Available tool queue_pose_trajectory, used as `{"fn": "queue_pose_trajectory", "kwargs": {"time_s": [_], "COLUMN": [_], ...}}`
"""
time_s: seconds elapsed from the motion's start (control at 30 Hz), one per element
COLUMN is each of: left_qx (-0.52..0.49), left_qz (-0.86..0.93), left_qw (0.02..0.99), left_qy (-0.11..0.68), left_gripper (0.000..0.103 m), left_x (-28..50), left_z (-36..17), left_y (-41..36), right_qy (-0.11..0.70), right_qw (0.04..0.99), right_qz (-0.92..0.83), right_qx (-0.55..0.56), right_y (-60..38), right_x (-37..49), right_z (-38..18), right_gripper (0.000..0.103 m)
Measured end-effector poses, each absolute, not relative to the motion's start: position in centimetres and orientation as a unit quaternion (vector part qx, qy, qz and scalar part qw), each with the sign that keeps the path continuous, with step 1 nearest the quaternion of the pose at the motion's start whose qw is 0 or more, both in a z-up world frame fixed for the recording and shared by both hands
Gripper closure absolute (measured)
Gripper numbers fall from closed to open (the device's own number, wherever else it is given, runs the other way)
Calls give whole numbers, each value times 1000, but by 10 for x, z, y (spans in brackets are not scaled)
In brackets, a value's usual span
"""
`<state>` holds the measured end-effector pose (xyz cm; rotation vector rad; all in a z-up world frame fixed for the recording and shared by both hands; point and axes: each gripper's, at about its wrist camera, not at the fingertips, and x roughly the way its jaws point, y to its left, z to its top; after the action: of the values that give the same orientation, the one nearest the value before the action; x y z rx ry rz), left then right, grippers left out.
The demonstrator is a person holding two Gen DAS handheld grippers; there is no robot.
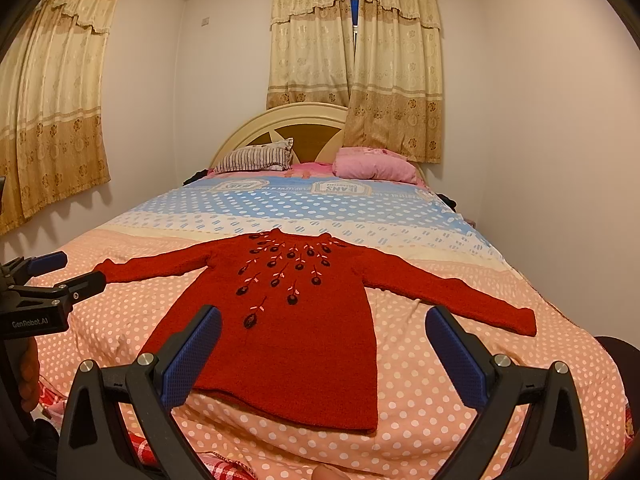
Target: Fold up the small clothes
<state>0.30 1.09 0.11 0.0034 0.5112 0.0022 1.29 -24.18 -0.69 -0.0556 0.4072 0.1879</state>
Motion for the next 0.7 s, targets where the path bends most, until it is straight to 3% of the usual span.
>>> {"fn": "queue_pose_trajectory", "kwargs": {"time_s": [0.13,0.3,0.47,0.7], "left_qx": [0,-4,3,25], "left_qz": [1,0,2,5], "left_qw": [967,964,959,950], "left_qy": [255,267,283,310], "left_gripper": [0,0,0,0], "left_x": [4,13,32,79], "left_z": [0,-9,-27,-53], "left_y": [12,15,17,17], "right_qy": [203,243,238,312], "right_qw": [974,957,963,947], "right_qz": [99,136,103,39], "right_qx": [-14,85,70,72], "right_y": [-246,-275,-286,-334], "right_x": [15,35,51,101], "right_z": [-8,-20,-37,-76], "right_gripper": [1,1,1,1]}}
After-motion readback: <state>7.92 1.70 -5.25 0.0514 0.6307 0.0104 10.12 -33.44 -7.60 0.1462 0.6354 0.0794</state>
